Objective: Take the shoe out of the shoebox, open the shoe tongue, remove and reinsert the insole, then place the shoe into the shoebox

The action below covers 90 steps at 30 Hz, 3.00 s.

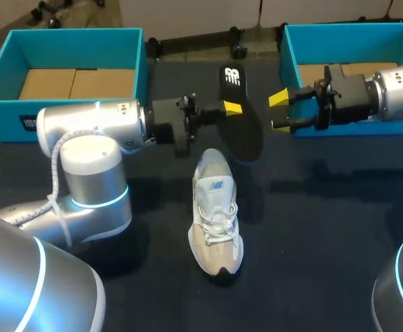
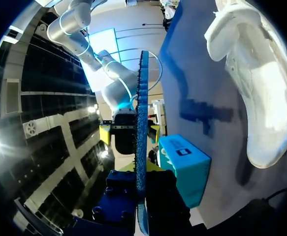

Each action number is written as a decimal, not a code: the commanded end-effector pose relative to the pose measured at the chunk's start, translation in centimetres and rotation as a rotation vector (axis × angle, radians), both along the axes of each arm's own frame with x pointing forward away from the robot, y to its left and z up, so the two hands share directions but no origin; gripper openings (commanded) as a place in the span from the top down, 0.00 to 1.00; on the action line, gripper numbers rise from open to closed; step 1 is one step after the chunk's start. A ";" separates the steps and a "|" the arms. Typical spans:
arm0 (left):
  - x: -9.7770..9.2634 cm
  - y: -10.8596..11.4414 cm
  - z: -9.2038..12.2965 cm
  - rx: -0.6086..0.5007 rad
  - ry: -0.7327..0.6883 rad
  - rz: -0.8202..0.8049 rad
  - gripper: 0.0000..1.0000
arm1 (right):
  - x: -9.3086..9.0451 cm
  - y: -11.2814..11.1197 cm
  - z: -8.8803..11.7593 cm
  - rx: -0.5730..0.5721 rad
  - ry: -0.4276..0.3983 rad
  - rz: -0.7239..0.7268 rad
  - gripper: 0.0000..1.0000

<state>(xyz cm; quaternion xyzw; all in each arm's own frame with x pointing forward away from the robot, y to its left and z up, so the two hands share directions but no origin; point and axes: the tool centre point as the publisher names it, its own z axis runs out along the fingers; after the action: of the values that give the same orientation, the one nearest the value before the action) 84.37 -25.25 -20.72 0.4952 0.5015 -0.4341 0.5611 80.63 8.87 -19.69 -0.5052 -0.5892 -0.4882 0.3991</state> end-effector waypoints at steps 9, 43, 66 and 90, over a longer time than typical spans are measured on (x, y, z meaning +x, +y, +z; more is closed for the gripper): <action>0.0 0.1 -0.5 0.010 0.025 -0.006 1.00 | -0.7 1.5 -0.1 0.013 0.001 0.008 0.00; -0.1 -1.7 -0.6 -0.033 0.040 -0.016 1.00 | -1.0 4.9 -0.7 0.017 0.021 0.045 0.52; 0.0 -2.2 -0.5 -0.039 0.042 -0.005 1.00 | -1.2 5.2 -1.4 0.040 0.024 0.055 0.80; 0.4 -1.8 -0.4 -0.002 0.036 -0.016 0.00 | -0.7 4.9 -2.1 0.040 0.046 0.074 1.00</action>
<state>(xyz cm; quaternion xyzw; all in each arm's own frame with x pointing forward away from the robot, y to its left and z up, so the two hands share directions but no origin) 84.80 -27.32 -21.30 0.4867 0.5049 -0.4495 0.5533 79.73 13.77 -21.65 -0.4870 -0.5875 -0.4748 0.4385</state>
